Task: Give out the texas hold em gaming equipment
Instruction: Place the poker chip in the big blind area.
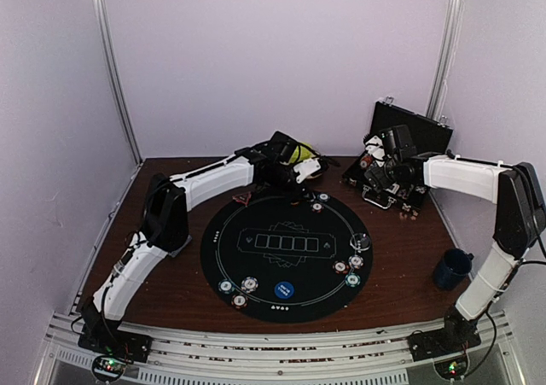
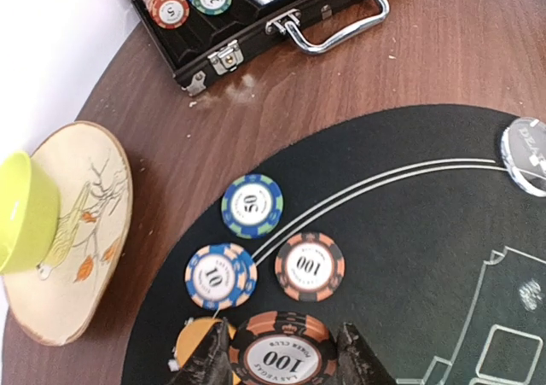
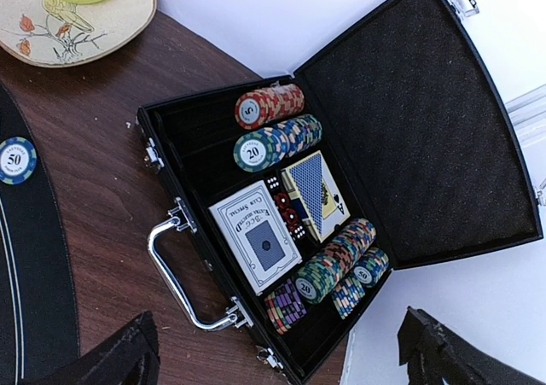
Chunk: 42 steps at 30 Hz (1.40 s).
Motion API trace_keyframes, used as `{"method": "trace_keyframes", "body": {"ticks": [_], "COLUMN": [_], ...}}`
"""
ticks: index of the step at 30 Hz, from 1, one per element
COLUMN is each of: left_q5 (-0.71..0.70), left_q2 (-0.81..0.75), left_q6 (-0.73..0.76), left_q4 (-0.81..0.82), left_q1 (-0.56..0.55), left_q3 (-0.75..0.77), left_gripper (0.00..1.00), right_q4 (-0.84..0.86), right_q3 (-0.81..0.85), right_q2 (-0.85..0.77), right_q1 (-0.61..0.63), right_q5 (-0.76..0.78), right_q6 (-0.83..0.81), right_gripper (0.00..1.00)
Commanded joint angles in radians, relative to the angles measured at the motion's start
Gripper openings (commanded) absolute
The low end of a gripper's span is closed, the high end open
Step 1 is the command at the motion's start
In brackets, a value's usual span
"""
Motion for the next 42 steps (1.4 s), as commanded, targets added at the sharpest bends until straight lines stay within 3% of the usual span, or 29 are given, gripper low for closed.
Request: {"method": "trace_keyframes", "body": {"ticks": [1, 17, 42], "left_q5": [0.067, 0.043, -0.06], "left_q2": [0.062, 0.193, 0.236], "left_q6": [-0.031, -0.044, -0.001], "left_q4": [0.079, 0.145, 0.155], "left_q1": [-0.002, -0.047, -0.05], "left_q3": [0.102, 0.207, 0.233], "left_gripper": [0.33, 0.35, 0.39], "right_q4": [0.019, 0.023, 0.015], "right_q3": [-0.016, -0.017, -0.015], "right_q2": [0.01, 0.007, 0.011], "right_q1": [-0.002, -0.003, -0.002], "right_q5": [0.028, 0.026, 0.011], "right_q6": [-0.002, 0.001, 0.0], "right_gripper": [1.0, 1.0, 1.0]}}
